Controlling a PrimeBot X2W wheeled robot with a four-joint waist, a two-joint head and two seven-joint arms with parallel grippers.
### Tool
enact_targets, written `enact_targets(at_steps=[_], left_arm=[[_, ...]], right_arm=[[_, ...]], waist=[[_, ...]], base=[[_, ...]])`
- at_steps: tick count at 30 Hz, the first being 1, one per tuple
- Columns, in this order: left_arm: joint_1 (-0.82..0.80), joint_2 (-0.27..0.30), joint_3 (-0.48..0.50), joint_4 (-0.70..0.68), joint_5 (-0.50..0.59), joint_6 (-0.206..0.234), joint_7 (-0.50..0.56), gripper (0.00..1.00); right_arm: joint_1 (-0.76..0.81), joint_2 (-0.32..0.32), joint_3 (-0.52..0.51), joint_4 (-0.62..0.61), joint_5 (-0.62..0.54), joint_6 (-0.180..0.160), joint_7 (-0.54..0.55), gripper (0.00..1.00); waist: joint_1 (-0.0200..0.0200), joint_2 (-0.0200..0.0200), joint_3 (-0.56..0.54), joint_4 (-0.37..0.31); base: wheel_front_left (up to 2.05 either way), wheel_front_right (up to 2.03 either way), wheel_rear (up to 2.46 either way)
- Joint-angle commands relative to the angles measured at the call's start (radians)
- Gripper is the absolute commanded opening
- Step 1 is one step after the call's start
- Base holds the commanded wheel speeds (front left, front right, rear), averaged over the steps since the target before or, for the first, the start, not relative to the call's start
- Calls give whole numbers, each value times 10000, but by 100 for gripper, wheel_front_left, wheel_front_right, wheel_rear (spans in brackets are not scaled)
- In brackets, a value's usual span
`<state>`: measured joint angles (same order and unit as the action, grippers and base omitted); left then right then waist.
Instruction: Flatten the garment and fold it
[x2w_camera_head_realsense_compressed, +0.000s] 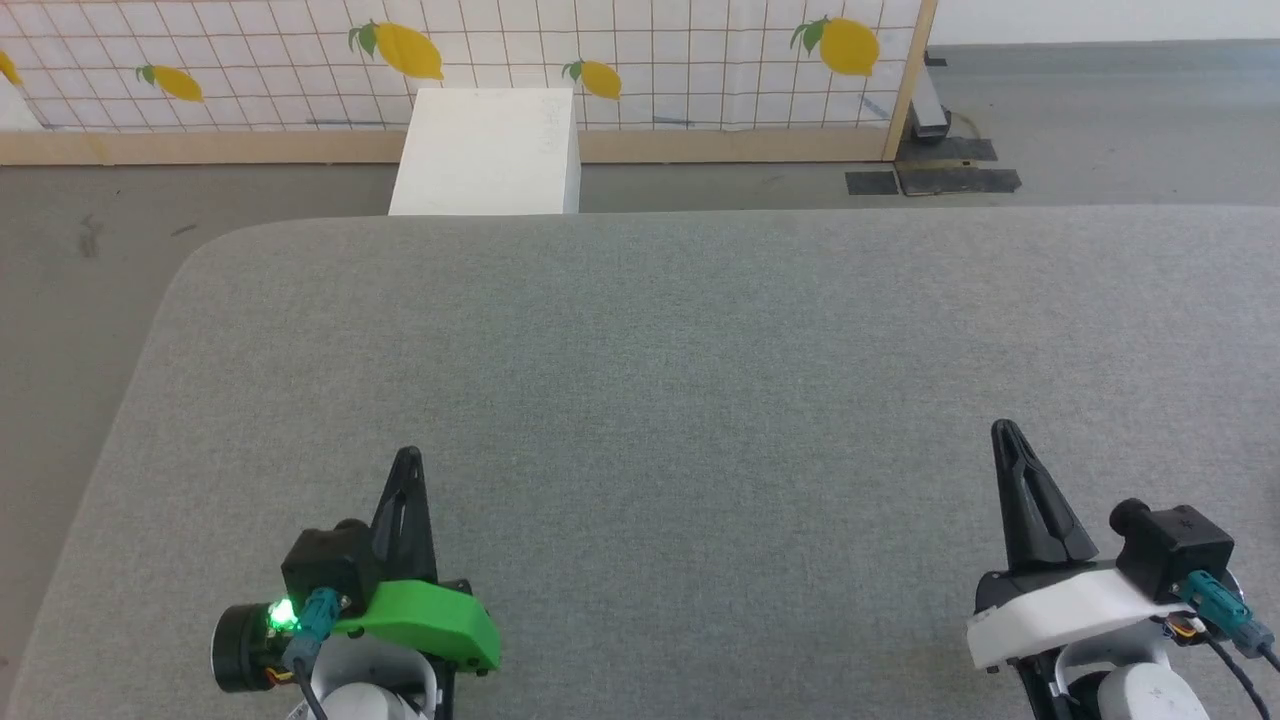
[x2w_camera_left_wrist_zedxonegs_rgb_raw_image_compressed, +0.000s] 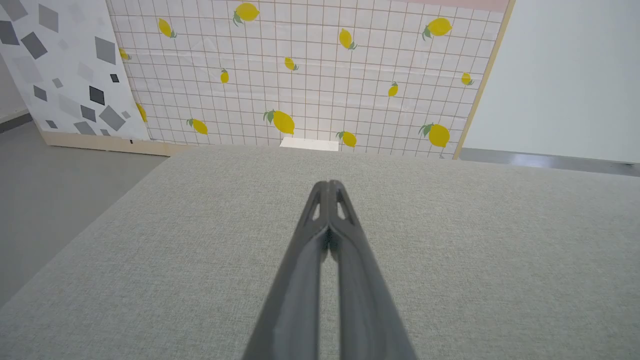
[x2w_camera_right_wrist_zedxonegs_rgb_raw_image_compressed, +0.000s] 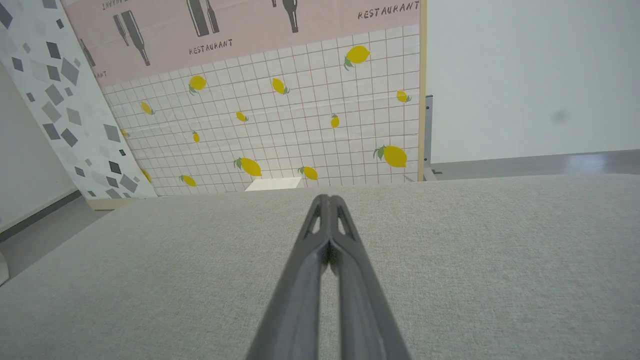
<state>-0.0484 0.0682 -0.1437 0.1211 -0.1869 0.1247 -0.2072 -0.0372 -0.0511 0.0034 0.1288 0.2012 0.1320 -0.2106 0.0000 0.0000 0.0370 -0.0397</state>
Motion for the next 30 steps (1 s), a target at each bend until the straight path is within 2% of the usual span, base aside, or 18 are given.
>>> enact_targets(at_steps=[1, 30], left_arm=[[92, -31, 54, -52, 179, -50, 52, 0], [204, -73, 449, -383, 662, -392, 629, 0]], right_arm=[[74, 2, -2, -79, -103, -3, 61, 0], [159, 4, -11, -424, -648, -6, 645, 0]], waist=[[0, 0, -5, 6], [0, 0, -110, 118]], base=[[0, 0, 0], [0, 0, 0]])
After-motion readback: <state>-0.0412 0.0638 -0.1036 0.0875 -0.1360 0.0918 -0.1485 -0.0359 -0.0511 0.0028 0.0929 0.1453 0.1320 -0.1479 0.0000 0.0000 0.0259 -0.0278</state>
